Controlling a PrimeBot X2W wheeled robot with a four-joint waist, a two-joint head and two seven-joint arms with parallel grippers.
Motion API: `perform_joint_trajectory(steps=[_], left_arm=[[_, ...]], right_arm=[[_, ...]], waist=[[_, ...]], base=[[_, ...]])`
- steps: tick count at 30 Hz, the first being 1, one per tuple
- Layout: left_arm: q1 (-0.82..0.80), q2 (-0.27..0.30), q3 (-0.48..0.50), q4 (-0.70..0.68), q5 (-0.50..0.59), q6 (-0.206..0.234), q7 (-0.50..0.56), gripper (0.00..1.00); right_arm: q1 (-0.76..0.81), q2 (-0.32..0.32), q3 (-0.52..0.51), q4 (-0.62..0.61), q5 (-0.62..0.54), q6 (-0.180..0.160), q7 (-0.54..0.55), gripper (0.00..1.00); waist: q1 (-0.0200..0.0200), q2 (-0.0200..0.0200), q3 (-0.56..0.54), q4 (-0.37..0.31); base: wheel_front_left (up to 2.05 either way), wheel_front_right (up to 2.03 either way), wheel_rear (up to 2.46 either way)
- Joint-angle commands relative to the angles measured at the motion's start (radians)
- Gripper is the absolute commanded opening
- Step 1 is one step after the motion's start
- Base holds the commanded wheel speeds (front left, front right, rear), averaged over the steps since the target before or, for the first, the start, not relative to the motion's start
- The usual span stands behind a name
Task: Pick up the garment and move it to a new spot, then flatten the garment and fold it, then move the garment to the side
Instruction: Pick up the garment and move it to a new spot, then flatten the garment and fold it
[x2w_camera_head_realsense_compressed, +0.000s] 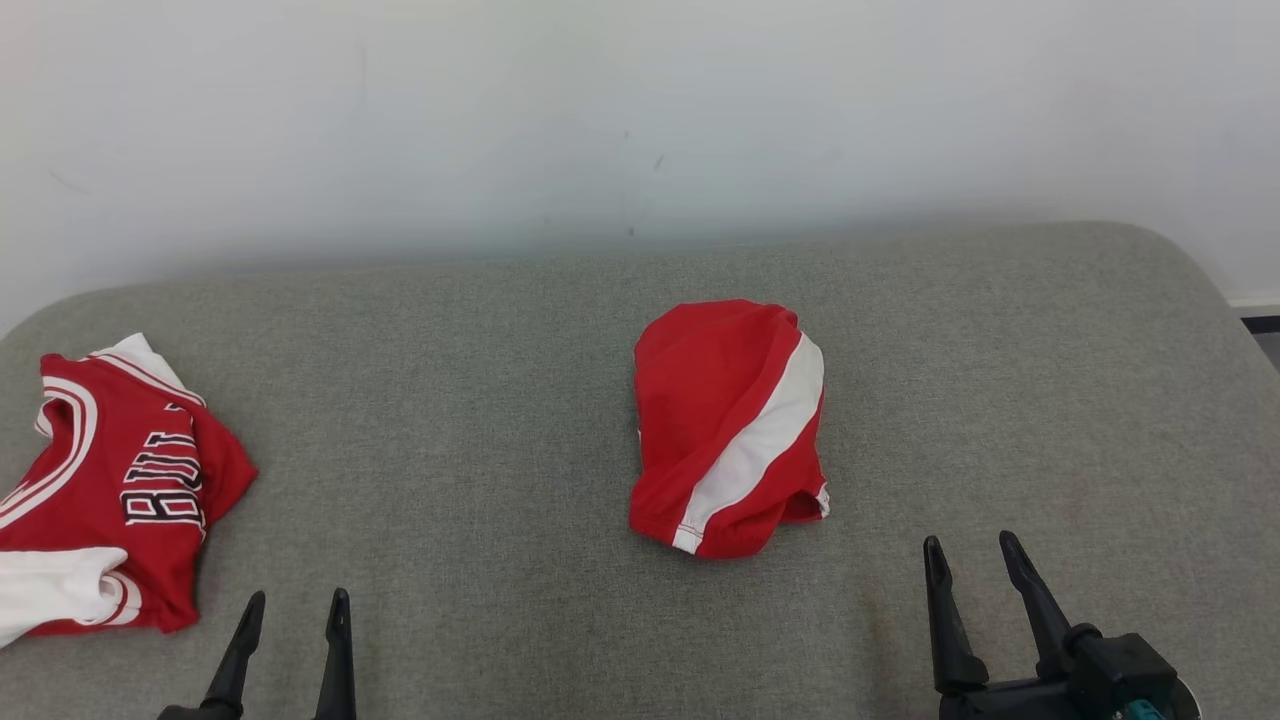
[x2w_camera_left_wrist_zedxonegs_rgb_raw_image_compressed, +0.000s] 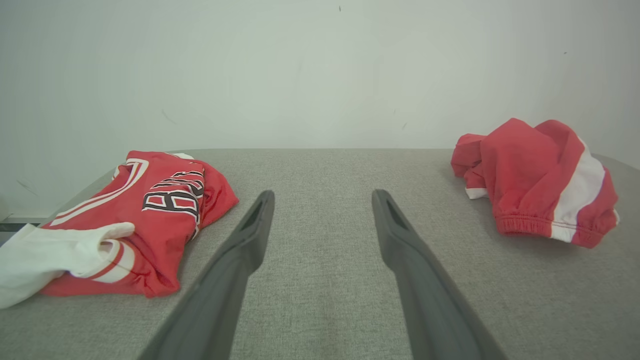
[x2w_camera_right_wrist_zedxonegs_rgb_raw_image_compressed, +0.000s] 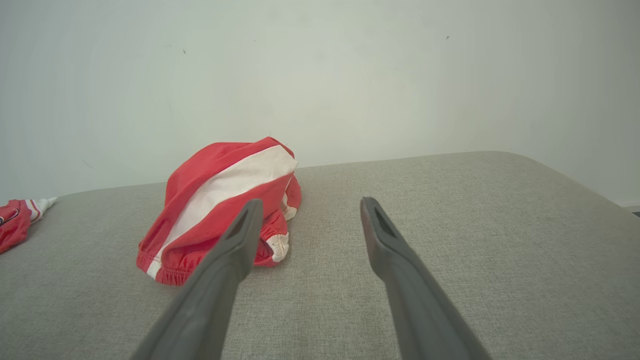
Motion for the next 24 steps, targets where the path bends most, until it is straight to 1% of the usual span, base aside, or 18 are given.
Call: perform_joint_trajectory(steps=[1,24], left_arm=[[-0.009,-0.004,0.004,0.002,0.004,0.000,-0.004,1.00],[-0.006,-0.017,0.020,0.010,-0.006,-0.001,-0.004,1.00]], right_arm=[[0.006,0.001,0.001,0.000,-0.002,-0.002,-0.001,1.00],[0.008,0.001,0.000,0.001,-0.007,-0.002,-0.001,1.00]], waist=[[-0.0001,-0.0001,0.001,0.000],[-0.0001,-0.0001,0.000,-0.003]], base=[[0.00,0.00,0.00],[0.00,0.00,0.00]])
